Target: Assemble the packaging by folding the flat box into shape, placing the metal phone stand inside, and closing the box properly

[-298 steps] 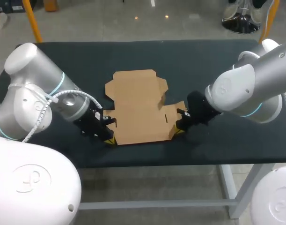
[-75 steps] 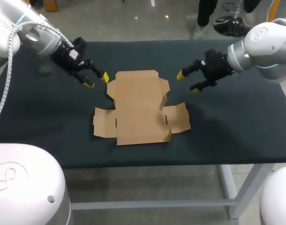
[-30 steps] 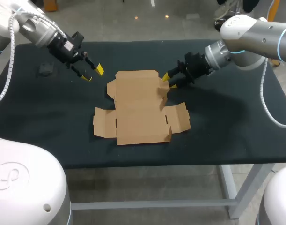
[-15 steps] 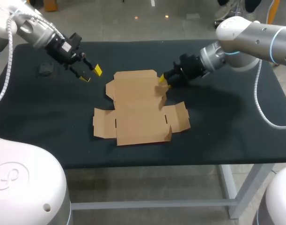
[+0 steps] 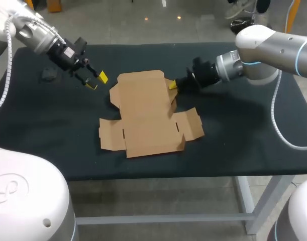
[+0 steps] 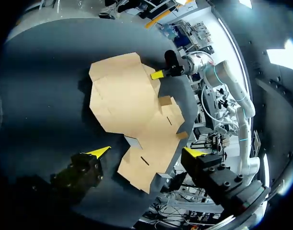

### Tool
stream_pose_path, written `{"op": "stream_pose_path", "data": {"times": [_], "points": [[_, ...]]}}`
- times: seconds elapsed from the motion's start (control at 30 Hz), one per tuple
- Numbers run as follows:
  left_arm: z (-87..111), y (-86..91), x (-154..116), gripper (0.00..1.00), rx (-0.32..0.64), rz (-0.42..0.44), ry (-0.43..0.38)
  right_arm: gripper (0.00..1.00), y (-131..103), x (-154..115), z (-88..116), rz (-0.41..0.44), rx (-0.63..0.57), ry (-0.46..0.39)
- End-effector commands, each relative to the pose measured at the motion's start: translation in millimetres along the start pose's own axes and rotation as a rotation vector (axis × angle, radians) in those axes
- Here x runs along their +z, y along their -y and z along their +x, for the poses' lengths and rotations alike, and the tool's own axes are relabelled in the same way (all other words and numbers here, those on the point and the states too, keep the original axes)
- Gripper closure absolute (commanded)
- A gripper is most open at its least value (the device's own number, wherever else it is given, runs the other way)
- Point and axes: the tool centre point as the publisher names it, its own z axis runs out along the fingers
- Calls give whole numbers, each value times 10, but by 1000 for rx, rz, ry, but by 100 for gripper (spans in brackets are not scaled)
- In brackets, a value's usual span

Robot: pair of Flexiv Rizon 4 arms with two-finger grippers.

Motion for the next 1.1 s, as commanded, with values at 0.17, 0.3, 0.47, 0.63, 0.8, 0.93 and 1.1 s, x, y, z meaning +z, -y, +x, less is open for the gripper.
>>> {"op": "stream_pose_path", "data": {"times": [0.17, 0.3, 0.47, 0.63, 0.8, 0.93, 1.1], "points": [[-120, 71, 12, 0, 81, -14, -59, 100, 128, -142, 257, -83, -75, -40], [-132, 72, 14, 0, 107, -9, -68, 100, 117, -202, 362, -77, -104, -125], [-132, 72, 14, 0, 107, -9, -68, 100, 117, -202, 362, -77, -104, -125], [-132, 72, 14, 0, 107, -9, -68, 100, 117, -202, 362, -77, -104, -125], [-130, 60, 7, 0, 138, 14, -90, 100, 106, -202, 364, -91, -111, -122], [-152, 42, -33, 0, 206, 85, -99, 100, 81, -261, 446, -121, -156, -149], [-235, 52, -174, 0, 271, 171, -67, 100, 63, -389, 596, -183, -222, -156]]}}
